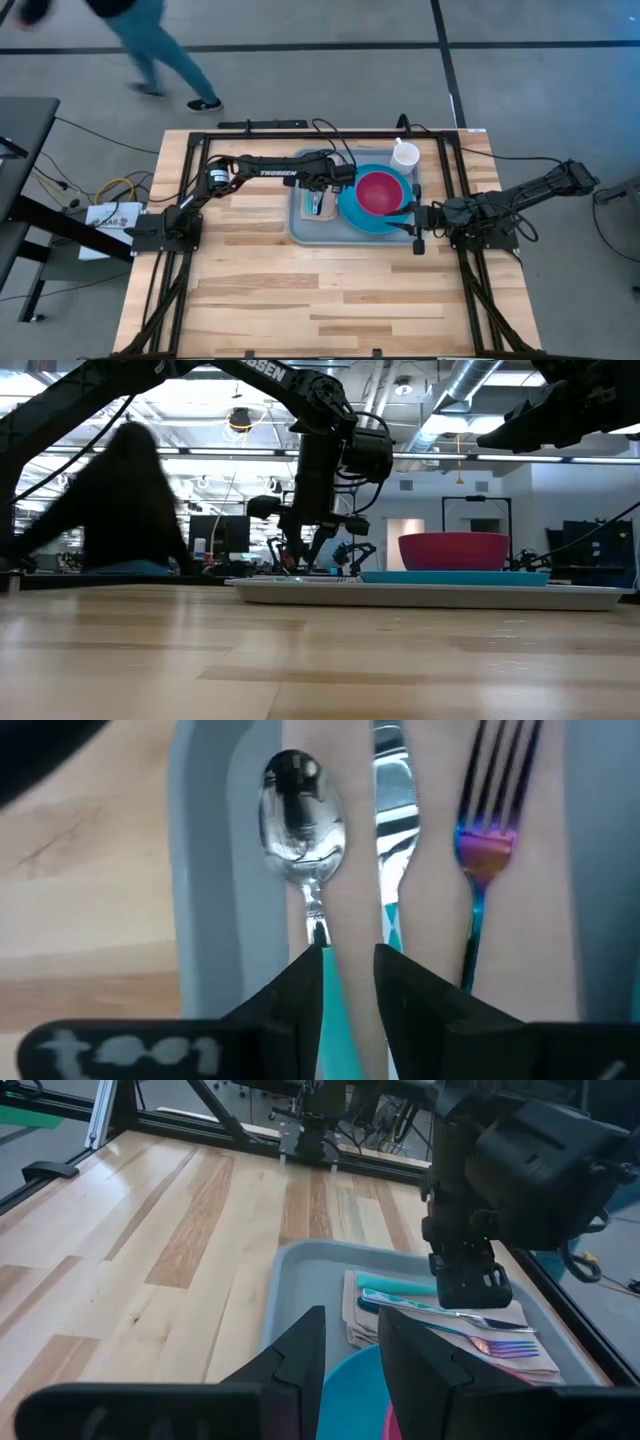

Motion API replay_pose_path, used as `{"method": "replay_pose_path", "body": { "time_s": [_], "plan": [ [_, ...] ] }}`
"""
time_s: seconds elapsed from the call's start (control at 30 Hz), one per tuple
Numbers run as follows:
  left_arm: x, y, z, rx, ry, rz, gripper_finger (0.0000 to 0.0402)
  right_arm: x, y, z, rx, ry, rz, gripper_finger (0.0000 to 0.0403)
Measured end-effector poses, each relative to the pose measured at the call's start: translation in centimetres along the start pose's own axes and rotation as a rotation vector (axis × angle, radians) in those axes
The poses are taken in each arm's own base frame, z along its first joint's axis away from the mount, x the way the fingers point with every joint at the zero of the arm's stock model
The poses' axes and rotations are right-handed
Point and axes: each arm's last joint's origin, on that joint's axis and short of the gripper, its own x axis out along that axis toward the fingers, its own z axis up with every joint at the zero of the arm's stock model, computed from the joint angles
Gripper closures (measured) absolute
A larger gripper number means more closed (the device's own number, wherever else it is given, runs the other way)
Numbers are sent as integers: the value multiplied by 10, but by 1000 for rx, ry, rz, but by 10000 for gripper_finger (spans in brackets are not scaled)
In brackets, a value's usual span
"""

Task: Set up tray
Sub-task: Return to Home Position

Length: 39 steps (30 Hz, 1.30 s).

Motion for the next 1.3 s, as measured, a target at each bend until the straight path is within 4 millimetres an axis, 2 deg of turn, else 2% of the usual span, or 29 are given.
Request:
{"method": "replay_pose_path", "body": {
  "time_s": [0.2, 0.3, 0.47, 0.63, 0.8, 0.93, 1.03, 1.1, 1.2, 1.3],
  "plan": [
    [-4, -1, -1, 150, 59, -53, 319, 0, 0, 0, 0, 1, -7, 312],
    [-21, 5, 0, 210, 58, -74, 319, -1, -3, 7, 8, -13, -59, 312],
    [-74, 28, -5, 298, -50, -58, 319, -16, -9, 16, 3, 17, -92, 312],
    [-139, 73, -19, 538, -131, -15, 319, -45, -18, 34, -30, 76, -57, 312],
    [-189, 105, -40, 670, -291, -42, 320, -81, -32, 48, 147, 78, -32, 312],
    [-220, 126, -61, 720, -450, -81, 320, -98, -35, 37, 255, 107, -5, 312],
    [-233, 149, -82, 720, -549, -103, 320, -110, -37, 39, 269, 18, 83, 312],
    [-235, 169, -96, 684, -602, -135, 320, -115, -37, 39, 261, -56, 167, 312],
    [-229, 207, -114, 570, -681, -198, 320, -120, -35, 36, 226, -213, 275, 312],
    [-212, 249, -125, 426, -789, -296, 320, -122, -33, 32, 245, -355, 338, 312]
  ]
}}
